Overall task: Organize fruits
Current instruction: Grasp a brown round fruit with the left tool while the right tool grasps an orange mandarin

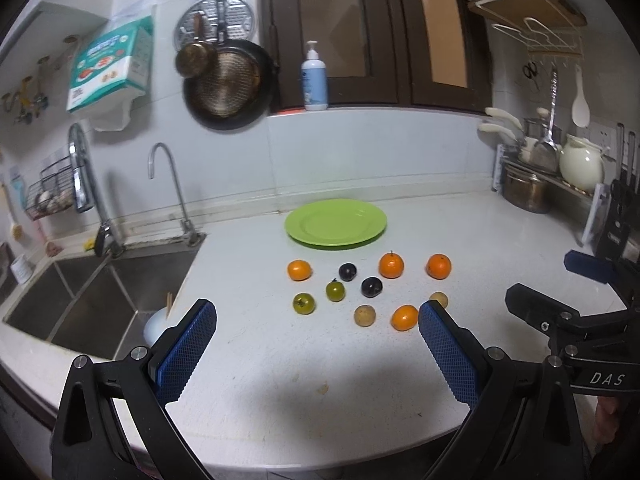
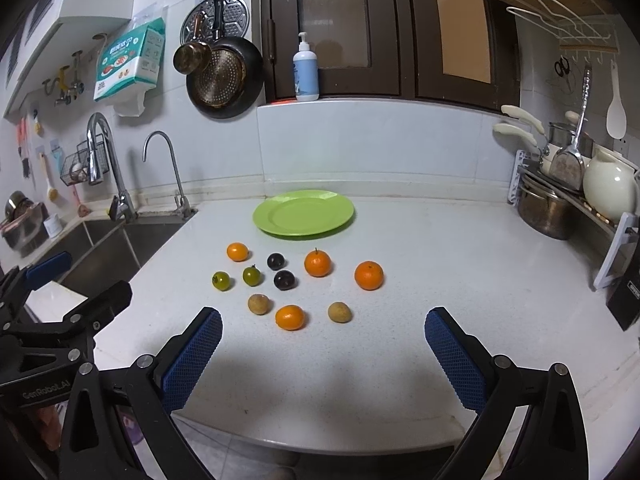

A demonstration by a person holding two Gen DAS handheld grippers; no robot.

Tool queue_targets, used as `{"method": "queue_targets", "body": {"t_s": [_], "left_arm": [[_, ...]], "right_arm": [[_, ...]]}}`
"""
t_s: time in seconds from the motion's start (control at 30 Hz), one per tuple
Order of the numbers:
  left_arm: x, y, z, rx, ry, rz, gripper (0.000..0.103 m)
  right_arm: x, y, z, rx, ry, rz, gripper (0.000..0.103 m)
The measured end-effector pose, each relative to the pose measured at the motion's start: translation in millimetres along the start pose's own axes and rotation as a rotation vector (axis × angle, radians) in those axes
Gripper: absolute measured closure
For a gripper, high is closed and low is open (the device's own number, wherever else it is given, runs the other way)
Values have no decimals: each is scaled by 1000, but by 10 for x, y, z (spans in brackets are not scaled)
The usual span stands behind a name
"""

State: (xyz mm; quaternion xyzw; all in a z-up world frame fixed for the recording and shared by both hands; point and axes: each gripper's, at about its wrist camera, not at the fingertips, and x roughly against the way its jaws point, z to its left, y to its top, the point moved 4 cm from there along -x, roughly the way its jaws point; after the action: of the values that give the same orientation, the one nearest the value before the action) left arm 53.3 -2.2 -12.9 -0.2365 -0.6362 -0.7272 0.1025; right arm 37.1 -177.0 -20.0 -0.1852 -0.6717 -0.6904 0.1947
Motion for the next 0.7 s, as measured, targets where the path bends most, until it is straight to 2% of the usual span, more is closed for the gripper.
{"method": "queue_targets", "body": {"t_s": [0.3, 0.53, 0.7], "left_arm": [[-437, 27, -44, -127, -113, 12, 18], [-836, -40, -98, -263, -222, 56, 39], [-1148, -127, -182, -340, -305, 118, 49]], "right_arm": [[-327, 11, 56, 11, -20, 39, 4], [-724, -48, 170, 50, 0, 97, 17], [-1022, -113, 256, 74, 34, 159, 27]]}}
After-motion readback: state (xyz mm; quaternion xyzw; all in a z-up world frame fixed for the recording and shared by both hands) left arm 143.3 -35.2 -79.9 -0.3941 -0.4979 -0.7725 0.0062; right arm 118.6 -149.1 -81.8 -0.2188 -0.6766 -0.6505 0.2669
